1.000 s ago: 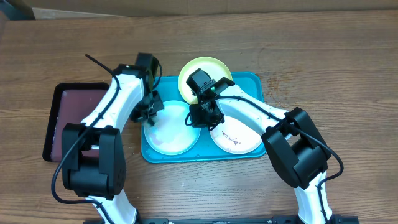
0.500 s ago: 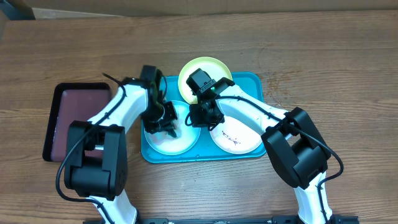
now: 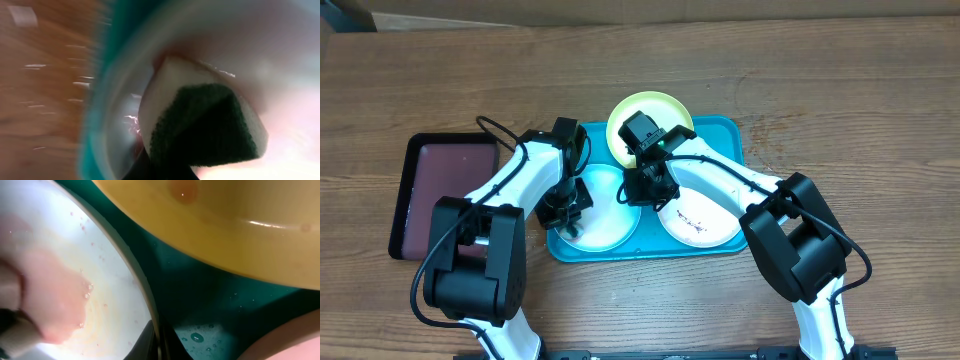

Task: Clean dirty plates on tray and stack at the side
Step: 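Lift the sponge away to the water tray with the left gripper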

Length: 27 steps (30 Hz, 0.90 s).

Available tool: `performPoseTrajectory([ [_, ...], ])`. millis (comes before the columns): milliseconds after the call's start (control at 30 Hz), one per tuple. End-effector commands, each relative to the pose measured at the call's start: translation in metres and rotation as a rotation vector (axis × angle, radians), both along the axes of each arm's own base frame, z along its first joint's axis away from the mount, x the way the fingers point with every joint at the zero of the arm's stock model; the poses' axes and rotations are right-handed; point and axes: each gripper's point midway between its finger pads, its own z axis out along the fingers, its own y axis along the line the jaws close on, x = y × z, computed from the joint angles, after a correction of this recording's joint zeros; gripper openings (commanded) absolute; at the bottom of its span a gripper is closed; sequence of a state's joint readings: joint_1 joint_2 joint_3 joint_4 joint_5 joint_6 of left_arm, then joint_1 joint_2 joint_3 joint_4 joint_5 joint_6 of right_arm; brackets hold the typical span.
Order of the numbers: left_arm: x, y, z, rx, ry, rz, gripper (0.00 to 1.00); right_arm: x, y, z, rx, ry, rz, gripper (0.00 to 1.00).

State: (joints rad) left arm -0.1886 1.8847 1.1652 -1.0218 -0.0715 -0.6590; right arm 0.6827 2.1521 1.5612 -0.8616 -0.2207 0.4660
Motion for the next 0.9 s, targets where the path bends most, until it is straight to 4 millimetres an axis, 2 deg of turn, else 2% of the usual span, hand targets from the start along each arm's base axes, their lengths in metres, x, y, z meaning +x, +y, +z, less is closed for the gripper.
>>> performPoseTrajectory([
  [0,-0.004,0.052,0.001,0.299,-0.024,0.078,0.04,0.005,-0.01,-0.007,-0.037,-0.012,-0.014,0.04],
  [133,0.001,0.064,0.025,0.4,-0.045,0.155,0.04,0.005,-0.01,-0.007,-0.037,-0.012,-0.014,0.04],
  [267,0.018,0.074,0.066,0.482,-0.095,0.213,0.04,0.006,-0.009,-0.004,-0.036,-0.013,-0.012,0.04],
  [467,0.046,0.074,0.122,0.383,-0.232,0.274,0.04,0.017,-0.002,0.022,-0.029,-0.043,0.011,0.04],
  [600,0.053,0.083,0.155,0.261,-0.326,0.274,0.04,0.026,0.006,0.044,-0.013,-0.084,0.06,0.04],
  [733,0.047,0.108,0.172,0.167,-0.367,0.335,0.04,0.043,0.002,0.071,-0.071,-0.168,0.049,0.04],
  [867,0.036,0.142,0.171,0.112,-0.356,0.434,0.04,0.064,-0.015,0.103,-0.205,-0.297,0.022,0.04],
])
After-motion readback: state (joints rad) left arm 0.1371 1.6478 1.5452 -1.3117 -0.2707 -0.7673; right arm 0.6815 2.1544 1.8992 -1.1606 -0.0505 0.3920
